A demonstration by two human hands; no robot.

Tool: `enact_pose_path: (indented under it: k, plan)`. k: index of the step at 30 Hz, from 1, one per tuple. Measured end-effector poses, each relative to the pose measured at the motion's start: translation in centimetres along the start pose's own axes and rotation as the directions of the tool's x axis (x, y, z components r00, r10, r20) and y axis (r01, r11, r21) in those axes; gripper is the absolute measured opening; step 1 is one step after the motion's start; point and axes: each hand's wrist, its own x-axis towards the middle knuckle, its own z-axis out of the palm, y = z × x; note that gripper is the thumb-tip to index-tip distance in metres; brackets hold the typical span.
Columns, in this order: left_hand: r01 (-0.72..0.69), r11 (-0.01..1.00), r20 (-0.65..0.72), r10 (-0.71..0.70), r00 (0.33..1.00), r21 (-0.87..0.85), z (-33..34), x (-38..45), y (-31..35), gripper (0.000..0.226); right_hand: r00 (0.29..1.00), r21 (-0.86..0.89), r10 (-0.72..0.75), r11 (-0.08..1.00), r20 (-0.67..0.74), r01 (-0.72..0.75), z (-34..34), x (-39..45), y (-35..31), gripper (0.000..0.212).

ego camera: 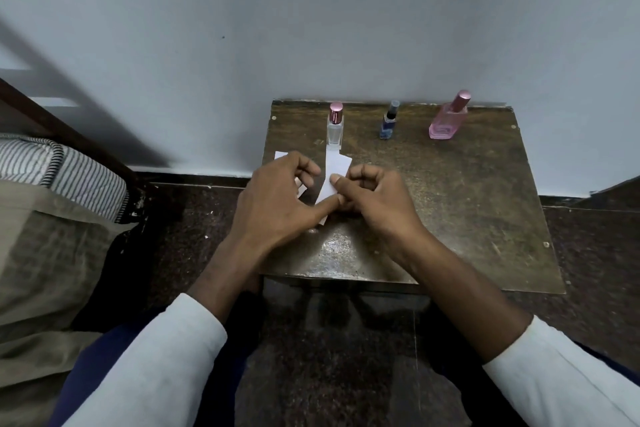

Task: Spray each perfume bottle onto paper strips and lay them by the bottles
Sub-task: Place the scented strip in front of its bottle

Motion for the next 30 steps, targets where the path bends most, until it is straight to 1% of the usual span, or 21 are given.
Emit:
enact_pose_path:
  k: [2, 3, 5, 7, 9, 10, 12, 15, 16, 19, 22, 24, 26, 30]
  plan:
    - [-0.075, 0.991, 0.001, 0.076, 0.997, -0.112, -0.1, 0.8, -0.6, 0.044, 1.000, 0.048, -0.006, 0.999, 0.006, 0.006, -0.5, 0.2, -0.6, 0.011]
    - [-0.091, 0.980, 0.014, 0.095, 0.995, -0.178, -0.1, 1.1, -0.6, 0.043, 1.000, 0.058, -0.011, 0.998, 0.010, 0.010, -0.8, 0.3, -0.8, 0.011]
    - [-0.072, 0.955, 0.084, 0.100, 0.991, -0.286, 0.0, 1.5, 0.0, 0.036, 1.000, 0.070, -0.023, 0.997, 0.019, 0.021, -1.4, 0.5, -1.1, 0.013]
    - [-0.050, 0.935, 0.172, 0.117, 0.978, -0.351, 0.4, 1.9, 0.6, 0.024, 0.999, 0.087, -0.033, 0.996, 0.000, 0.033, -1.9, 0.7, -1.3, 0.023]
    - [-0.045, 0.920, 0.229, 0.144, 0.963, -0.389, 0.8, 2.0, 0.8, 0.023, 0.998, 0.097, -0.054, 0.994, -0.034, 0.057, -2.3, 0.9, -1.5, 0.030]
    - [-0.031, 0.910, 0.238, 0.141, 0.961, -0.414, 0.9, 2.1, 0.6, 0.021, 0.997, 0.089, -0.066, 0.994, -0.042, 0.070, -2.5, 0.9, -1.6, 0.028]
    - [0.038, 0.868, 0.252, 0.101, 0.962, -0.495, 1.0, 2.2, 0.2, 0.016, 0.991, 0.010, -0.114, 0.993, -0.064, 0.115, -2.9, 1.0, -1.7, 0.022]
    - [0.182, 0.770, 0.290, 0.004, 0.957, -0.612, 1.0, 2.4, 0.2, 0.015, 0.961, -0.209, -0.249, 0.953, -0.118, 0.221, -3.0, 0.9, -1.8, 0.022]
    - [0.209, 0.745, 0.301, -0.011, 0.954, -0.634, 1.1, 2.4, 0.3, 0.015, 0.956, -0.219, -0.263, 0.948, -0.128, 0.231, -3.0, 0.8, -1.8, 0.023]
    - [0.237, 0.709, 0.325, -0.012, 0.946, -0.664, 1.4, 2.3, 0.6, 0.013, 0.974, -0.132, -0.200, 0.974, -0.105, 0.185, -2.5, 0.6, -1.9, 0.025]
    - [0.236, 0.713, 0.302, -0.035, 0.953, -0.661, 1.7, 2.3, 0.4, 0.018, 0.984, -0.103, -0.172, 0.981, -0.053, 0.166, -2.3, 0.5, -1.7, 0.023]
    - [0.219, 0.729, 0.272, -0.047, 0.961, -0.649, 1.6, 2.3, 0.4, 0.022, 0.985, -0.089, -0.171, 0.982, -0.035, 0.168, -2.4, 0.5, -1.6, 0.022]
    - [0.200, 0.750, 0.250, -0.048, 0.967, -0.630, 1.4, 2.1, 0.5, 0.029, 0.985, -0.116, -0.169, 0.979, -0.013, 0.167, -2.5, 0.3, -1.5, 0.020]
    - [0.134, 0.852, 0.201, -0.034, 0.979, -0.506, 1.2, 1.9, 0.5, 0.040, 0.988, -0.115, -0.153, 0.981, 0.015, 0.154, -2.5, 0.1, -1.3, 0.019]
